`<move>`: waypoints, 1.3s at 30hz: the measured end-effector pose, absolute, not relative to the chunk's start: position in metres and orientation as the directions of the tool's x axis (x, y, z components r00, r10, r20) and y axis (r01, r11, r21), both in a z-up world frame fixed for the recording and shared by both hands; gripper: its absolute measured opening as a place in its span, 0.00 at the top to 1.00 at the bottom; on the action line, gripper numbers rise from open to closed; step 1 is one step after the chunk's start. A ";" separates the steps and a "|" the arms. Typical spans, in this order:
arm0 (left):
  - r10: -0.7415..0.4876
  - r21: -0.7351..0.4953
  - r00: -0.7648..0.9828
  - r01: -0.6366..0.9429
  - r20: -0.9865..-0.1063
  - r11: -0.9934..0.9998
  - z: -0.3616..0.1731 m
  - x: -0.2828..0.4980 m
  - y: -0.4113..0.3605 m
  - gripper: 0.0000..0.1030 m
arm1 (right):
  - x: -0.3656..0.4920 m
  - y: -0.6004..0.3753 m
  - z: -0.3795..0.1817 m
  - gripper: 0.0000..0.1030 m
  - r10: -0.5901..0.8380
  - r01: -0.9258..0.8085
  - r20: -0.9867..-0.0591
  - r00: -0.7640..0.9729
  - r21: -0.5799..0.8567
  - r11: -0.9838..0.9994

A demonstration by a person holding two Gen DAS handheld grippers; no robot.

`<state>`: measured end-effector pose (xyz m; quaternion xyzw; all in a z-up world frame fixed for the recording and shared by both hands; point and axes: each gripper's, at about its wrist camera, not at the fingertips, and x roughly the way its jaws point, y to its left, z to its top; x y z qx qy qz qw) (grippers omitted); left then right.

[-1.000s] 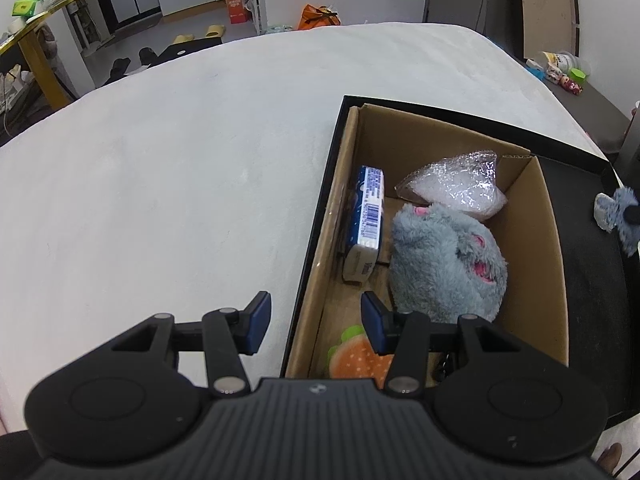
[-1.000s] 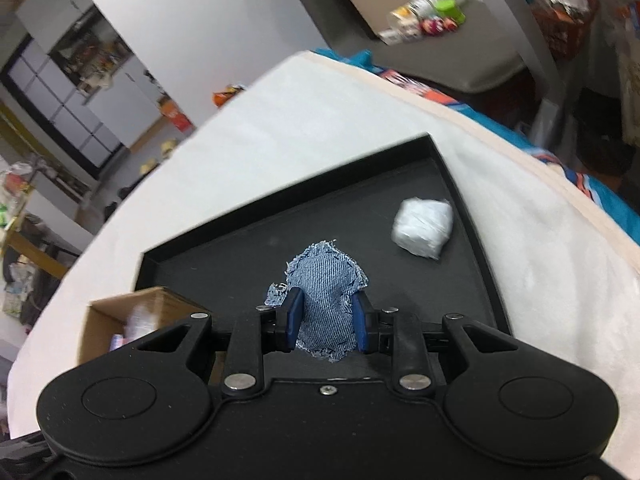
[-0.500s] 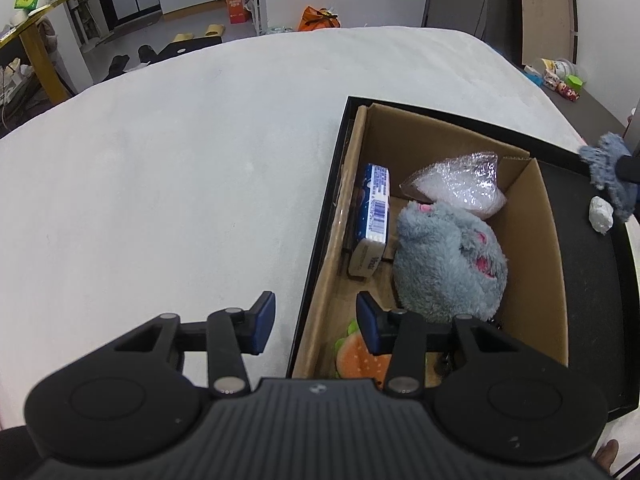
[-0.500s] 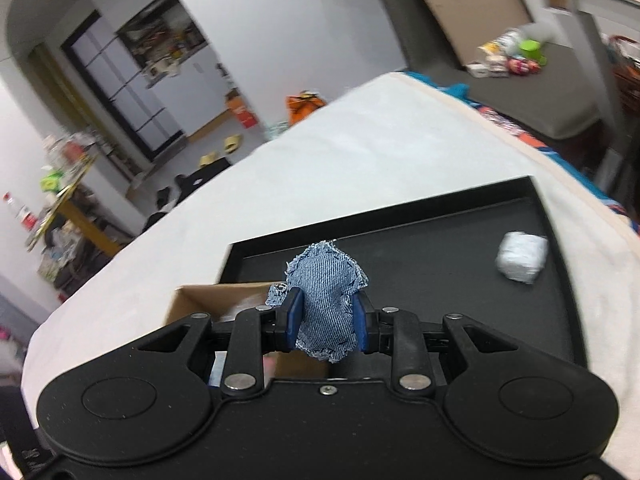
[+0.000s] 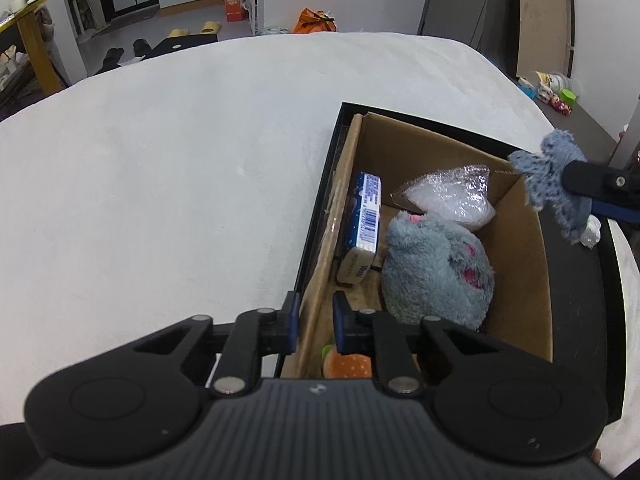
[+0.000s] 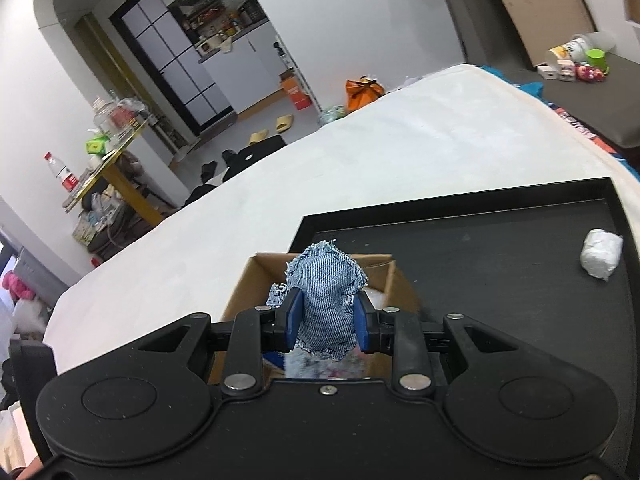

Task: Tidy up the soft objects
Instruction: 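Carry the denim patch with the right gripper over the box, then open the right gripper to drop the denim patch into the box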

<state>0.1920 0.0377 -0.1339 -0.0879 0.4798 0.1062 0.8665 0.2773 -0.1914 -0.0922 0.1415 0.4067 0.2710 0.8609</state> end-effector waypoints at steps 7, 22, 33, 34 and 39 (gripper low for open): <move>0.086 -0.067 0.519 -0.270 -0.850 0.961 -0.135 0.192 0.041 0.86 | 0.267 -0.165 -0.099 0.73 0.613 -0.408 -0.630 0.476 0.460 0.789; 0.072 -0.077 0.506 -0.267 -0.859 0.961 -0.132 0.194 0.045 0.86 | 0.256 -0.147 -0.104 0.54 0.641 -0.431 -0.619 0.454 0.476 0.766; 0.101 -0.034 0.499 -0.254 -0.860 0.967 -0.129 0.198 0.031 0.81 | 0.270 -0.177 -0.103 0.54 0.555 -0.308 -0.629 0.544 0.465 0.830; 0.103 -0.032 0.497 -0.256 -0.861 0.966 -0.128 0.199 0.031 0.81 | 0.271 -0.181 -0.103 0.54 0.544 -0.298 -0.629 0.556 0.460 0.837; 0.114 -0.017 0.492 -0.254 -0.863 0.967 -0.127 0.202 0.029 0.72 | 0.278 -0.201 -0.103 0.54 0.478 -0.246 -0.627 0.614 0.424 0.872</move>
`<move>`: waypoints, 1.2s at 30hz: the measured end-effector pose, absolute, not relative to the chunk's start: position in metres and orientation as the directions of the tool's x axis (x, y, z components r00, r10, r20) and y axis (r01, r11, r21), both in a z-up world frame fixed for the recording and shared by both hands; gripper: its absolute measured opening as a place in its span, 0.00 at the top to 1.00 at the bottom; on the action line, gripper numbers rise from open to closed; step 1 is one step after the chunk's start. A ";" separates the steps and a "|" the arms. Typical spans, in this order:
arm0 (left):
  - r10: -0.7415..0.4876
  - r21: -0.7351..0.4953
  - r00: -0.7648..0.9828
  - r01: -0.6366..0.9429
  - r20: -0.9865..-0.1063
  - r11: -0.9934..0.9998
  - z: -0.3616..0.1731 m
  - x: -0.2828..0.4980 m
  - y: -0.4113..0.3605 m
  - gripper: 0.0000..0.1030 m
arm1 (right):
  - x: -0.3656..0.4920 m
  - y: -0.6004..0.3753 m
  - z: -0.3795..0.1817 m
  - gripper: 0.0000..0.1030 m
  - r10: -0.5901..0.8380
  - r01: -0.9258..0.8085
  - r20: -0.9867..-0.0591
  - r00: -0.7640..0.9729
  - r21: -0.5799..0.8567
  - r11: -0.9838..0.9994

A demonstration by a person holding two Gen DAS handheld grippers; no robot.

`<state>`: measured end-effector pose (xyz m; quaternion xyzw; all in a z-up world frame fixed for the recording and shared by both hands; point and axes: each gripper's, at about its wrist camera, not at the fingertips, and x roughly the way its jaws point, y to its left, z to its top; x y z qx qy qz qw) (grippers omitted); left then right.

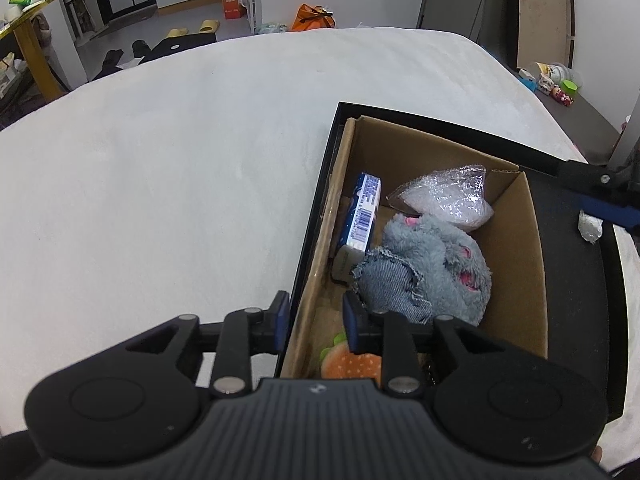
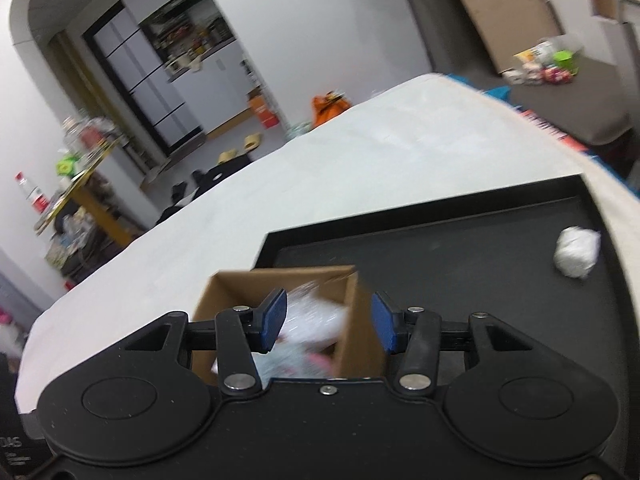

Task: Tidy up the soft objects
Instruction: 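Open the right gripper to drop the denim patch into the box, then reach the right gripper to the white crumpled paper ball and grasp it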

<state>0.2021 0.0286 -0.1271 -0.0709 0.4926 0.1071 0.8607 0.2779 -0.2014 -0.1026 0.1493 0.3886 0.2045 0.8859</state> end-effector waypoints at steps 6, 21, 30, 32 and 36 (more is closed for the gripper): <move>0.127 -0.001 0.490 -0.253 -0.862 0.967 -0.124 0.207 0.026 0.65 | 0.289 -0.225 -0.113 0.54 0.350 -0.142 -0.659 0.666 0.349 0.926; 0.184 0.078 0.479 -0.233 -0.858 0.969 -0.124 0.231 0.011 0.55 | 0.314 -0.264 -0.151 0.41 0.091 0.099 -0.694 0.714 0.229 0.968; 0.205 0.103 0.470 -0.233 -0.859 0.967 -0.124 0.248 0.004 0.54 | 0.327 -0.284 -0.175 0.41 0.007 0.219 -0.722 0.692 0.220 0.951; 0.213 0.116 0.467 -0.229 -0.858 0.967 -0.124 0.251 0.002 0.54 | 0.330 -0.288 -0.180 0.41 -0.004 0.242 -0.732 0.681 0.220 0.945; 0.230 0.136 0.455 -0.231 -0.860 0.963 -0.128 0.257 -0.001 0.53 | 0.338 -0.296 -0.189 0.41 -0.002 0.270 -0.750 0.662 0.236 0.933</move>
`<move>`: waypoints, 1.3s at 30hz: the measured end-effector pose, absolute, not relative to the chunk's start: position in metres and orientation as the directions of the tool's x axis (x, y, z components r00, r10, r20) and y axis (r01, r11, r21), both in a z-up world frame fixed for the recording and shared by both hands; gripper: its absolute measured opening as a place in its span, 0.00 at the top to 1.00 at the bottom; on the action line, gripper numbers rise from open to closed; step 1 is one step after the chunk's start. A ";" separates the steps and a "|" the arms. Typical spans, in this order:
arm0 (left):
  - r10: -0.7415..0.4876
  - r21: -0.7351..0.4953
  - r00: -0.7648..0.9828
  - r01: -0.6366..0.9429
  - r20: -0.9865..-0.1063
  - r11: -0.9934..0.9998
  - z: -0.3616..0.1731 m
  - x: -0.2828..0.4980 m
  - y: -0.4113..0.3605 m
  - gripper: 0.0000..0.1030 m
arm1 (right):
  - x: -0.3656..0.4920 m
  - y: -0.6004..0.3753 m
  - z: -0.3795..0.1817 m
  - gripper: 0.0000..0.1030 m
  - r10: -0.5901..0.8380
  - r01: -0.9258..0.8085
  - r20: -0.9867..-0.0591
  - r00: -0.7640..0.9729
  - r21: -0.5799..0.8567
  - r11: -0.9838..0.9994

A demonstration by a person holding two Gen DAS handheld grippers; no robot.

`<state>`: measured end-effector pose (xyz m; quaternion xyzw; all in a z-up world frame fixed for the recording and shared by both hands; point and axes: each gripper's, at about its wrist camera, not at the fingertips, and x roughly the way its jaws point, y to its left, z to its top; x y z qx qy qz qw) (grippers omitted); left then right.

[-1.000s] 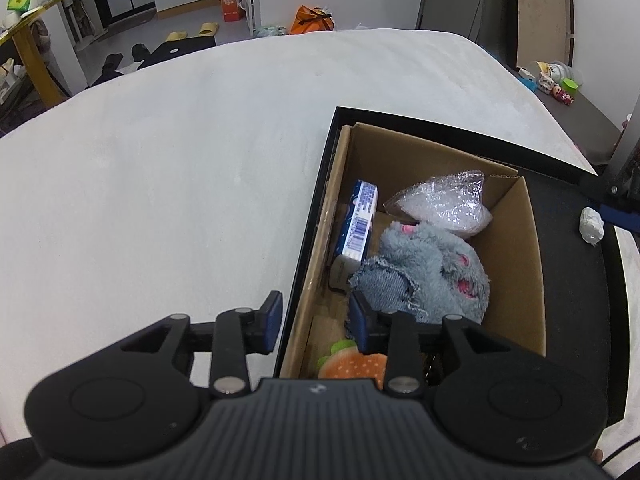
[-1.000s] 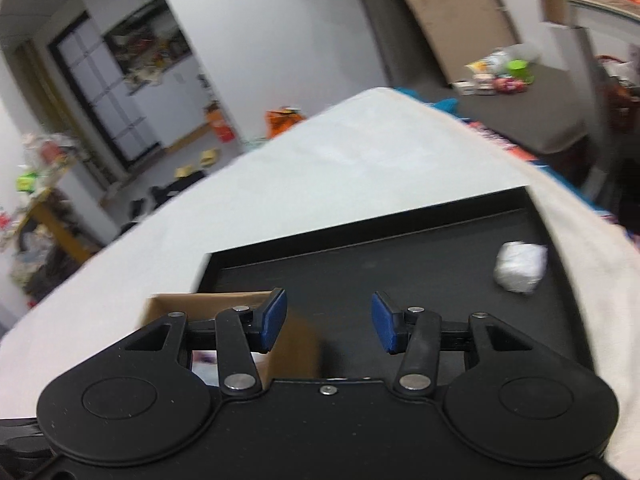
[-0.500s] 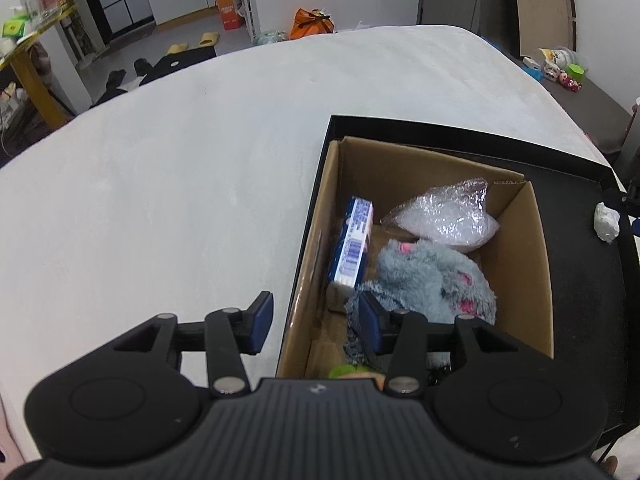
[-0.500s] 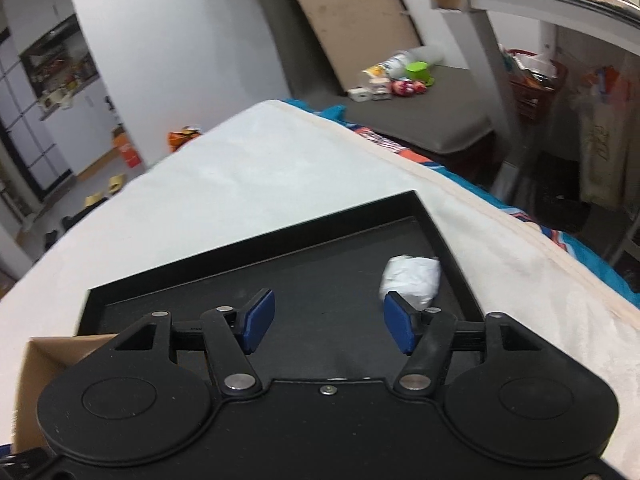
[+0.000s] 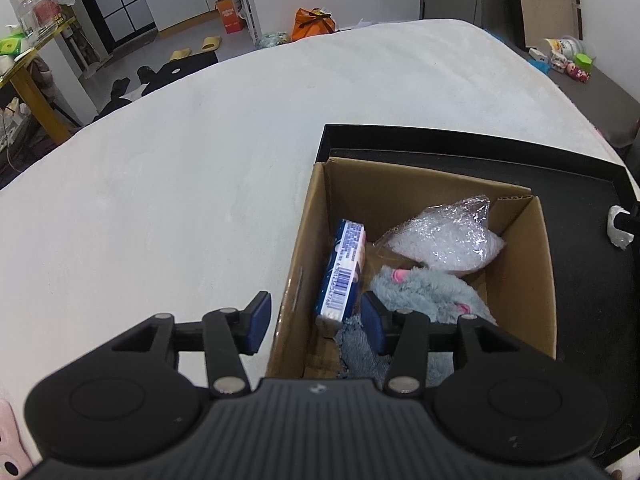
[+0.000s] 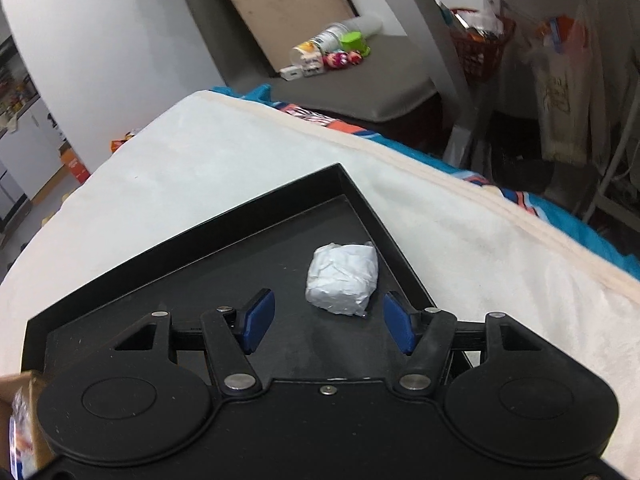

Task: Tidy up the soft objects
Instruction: 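Reach the right gripper to the white crumpled paper ball and grasp it, then carry the white paper ball with the right gripper over the box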

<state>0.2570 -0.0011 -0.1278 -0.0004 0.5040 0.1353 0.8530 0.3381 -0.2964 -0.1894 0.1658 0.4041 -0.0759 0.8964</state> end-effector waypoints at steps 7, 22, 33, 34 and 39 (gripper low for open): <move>0.244 0.157 0.441 -0.224 -0.864 0.962 -0.134 0.262 -0.004 0.52 | 0.350 -0.304 -0.197 0.41 -0.011 0.296 -0.753 0.658 0.246 0.923; 0.251 0.160 0.431 -0.235 -0.867 0.959 -0.139 0.264 -0.003 0.47 | 0.358 -0.307 -0.209 0.58 -0.021 0.299 -0.774 0.633 0.219 0.929; 0.239 0.146 0.437 -0.235 -0.867 0.961 -0.134 0.252 0.001 0.47 | 0.342 -0.305 -0.201 0.58 -0.004 0.287 -0.781 0.624 0.225 0.931; 0.239 0.146 0.438 -0.235 -0.866 0.961 -0.134 0.251 0.002 0.47 | 0.341 -0.306 -0.200 0.58 0.000 0.287 -0.782 0.623 0.228 0.930; 0.235 0.138 0.442 -0.242 -0.866 0.961 -0.132 0.245 0.002 0.47 | 0.331 -0.303 -0.197 0.58 0.010 0.273 -0.780 0.626 0.231 0.934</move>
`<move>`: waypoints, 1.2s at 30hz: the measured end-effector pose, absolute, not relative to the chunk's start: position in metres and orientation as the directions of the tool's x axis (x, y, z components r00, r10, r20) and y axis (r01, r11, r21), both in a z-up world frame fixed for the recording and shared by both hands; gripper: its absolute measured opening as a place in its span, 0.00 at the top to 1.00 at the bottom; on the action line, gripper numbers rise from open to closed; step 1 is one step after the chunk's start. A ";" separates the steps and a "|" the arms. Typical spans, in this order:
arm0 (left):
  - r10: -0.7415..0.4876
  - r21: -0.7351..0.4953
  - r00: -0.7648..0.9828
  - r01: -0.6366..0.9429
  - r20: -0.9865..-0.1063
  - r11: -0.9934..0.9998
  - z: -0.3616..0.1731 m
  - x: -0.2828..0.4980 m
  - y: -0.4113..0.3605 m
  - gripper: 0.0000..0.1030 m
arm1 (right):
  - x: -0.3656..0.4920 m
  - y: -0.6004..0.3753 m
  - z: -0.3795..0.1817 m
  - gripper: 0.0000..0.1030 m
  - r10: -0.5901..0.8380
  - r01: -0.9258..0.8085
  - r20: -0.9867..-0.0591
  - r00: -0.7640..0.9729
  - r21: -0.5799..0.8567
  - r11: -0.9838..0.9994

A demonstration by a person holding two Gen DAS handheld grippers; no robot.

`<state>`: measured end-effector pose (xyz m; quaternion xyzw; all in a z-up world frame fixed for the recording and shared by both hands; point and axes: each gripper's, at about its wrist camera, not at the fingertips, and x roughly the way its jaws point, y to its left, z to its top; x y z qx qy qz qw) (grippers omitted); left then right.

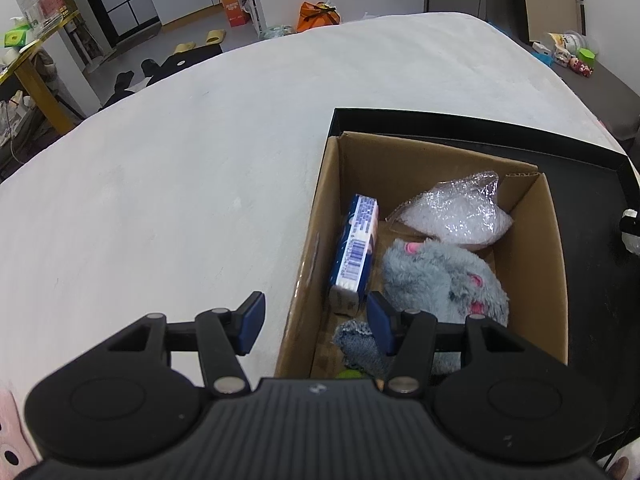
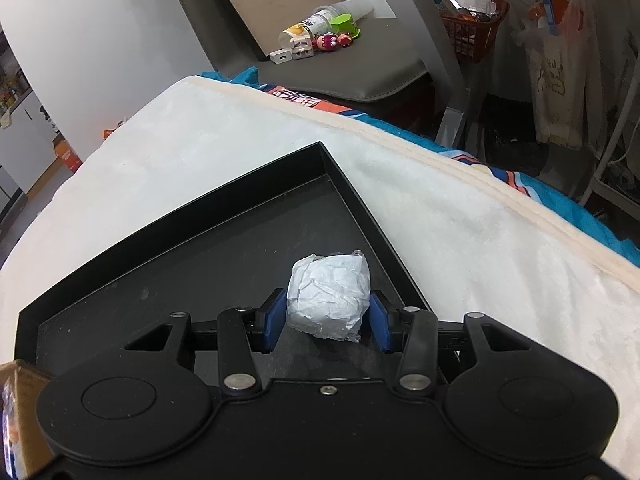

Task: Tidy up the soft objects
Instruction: 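Carry the white paper ball with the right gripper over the box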

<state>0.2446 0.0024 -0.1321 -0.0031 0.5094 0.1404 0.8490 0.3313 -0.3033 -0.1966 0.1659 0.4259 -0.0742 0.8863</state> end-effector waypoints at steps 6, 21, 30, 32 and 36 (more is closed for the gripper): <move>0.221 0.115 0.453 -0.248 -0.864 0.962 -0.128 0.234 0.004 0.47 | 0.319 -0.300 -0.187 0.58 0.021 0.247 -0.772 0.636 0.229 0.941; 0.162 0.045 0.481 -0.247 -0.861 0.968 -0.114 0.208 0.013 0.47 | 0.293 -0.295 -0.165 0.58 0.058 0.190 -0.756 0.652 0.237 0.953; 0.124 -0.013 0.509 -0.256 -0.852 0.967 -0.106 0.201 0.028 0.47 | 0.275 -0.264 -0.142 0.58 0.144 0.098 -0.749 0.647 0.270 0.958; 0.112 -0.025 0.511 -0.253 -0.853 0.967 -0.106 0.200 0.030 0.48 | 0.269 -0.257 -0.134 0.58 0.159 0.074 -0.740 0.653 0.271 0.960; 0.080 -0.058 0.519 -0.245 -0.851 0.968 -0.109 0.196 0.034 0.50 | 0.257 -0.241 -0.120 0.58 0.190 0.025 -0.729 0.658 0.274 0.962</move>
